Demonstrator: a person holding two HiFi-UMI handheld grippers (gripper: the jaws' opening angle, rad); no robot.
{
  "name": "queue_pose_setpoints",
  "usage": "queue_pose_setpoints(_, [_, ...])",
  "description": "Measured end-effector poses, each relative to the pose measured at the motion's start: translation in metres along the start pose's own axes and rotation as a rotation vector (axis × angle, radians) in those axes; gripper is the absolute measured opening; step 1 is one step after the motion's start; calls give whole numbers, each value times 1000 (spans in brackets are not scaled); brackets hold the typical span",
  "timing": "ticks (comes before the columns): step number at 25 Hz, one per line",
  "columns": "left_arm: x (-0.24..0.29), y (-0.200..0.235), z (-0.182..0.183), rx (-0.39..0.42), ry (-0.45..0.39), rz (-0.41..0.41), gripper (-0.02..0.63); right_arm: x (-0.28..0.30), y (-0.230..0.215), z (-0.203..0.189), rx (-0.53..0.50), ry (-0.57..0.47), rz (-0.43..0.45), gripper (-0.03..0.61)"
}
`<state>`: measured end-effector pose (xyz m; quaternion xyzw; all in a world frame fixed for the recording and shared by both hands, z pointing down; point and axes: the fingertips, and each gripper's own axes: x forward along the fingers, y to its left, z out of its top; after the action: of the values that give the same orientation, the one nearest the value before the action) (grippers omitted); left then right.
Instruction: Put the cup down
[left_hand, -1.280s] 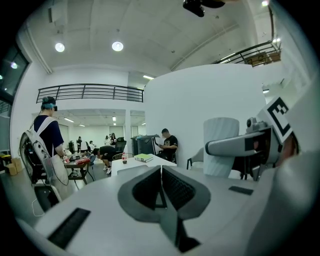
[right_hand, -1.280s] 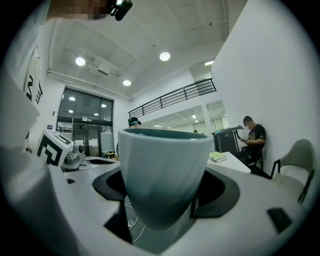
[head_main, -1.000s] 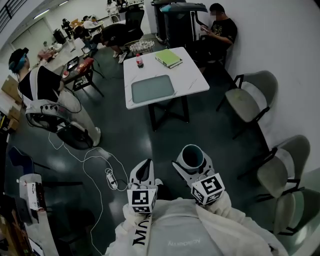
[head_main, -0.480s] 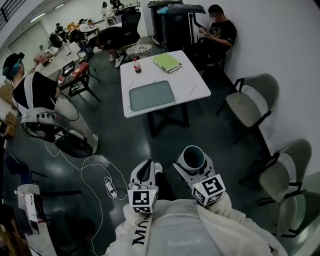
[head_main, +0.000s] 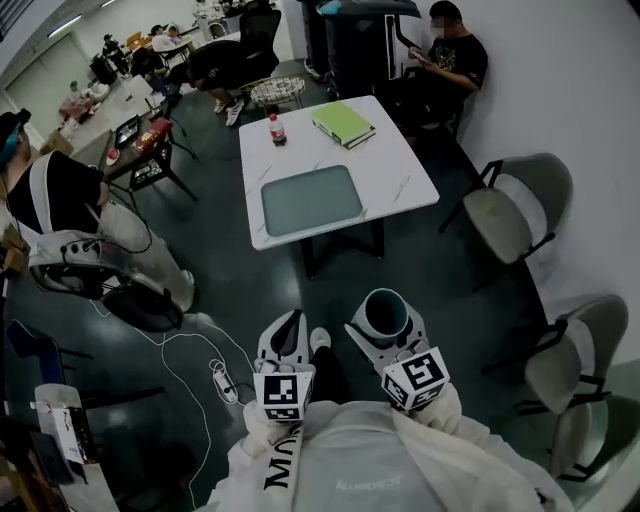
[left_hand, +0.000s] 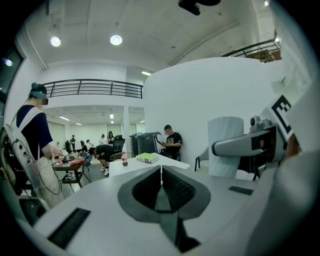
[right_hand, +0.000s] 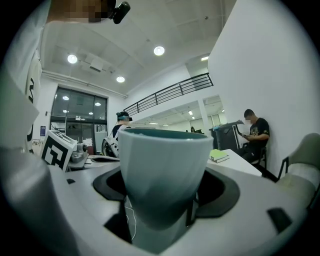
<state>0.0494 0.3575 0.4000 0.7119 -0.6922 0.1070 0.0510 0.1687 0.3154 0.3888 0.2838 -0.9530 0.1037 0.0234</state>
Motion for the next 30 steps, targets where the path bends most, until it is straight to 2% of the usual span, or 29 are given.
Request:
queue_pose_setpoints(7, [42, 41, -14, -31, 54, -7, 14, 61, -15, -6, 23, 48, -5, 373])
queue_pose_setpoints(22, [166, 143, 14, -22, 66, -72, 14, 213, -57, 24, 25, 77, -41, 373])
queue_pose_setpoints(30, [210, 188, 19, -25, 68, -109, 14, 276, -66, 30, 24, 95, -61, 373])
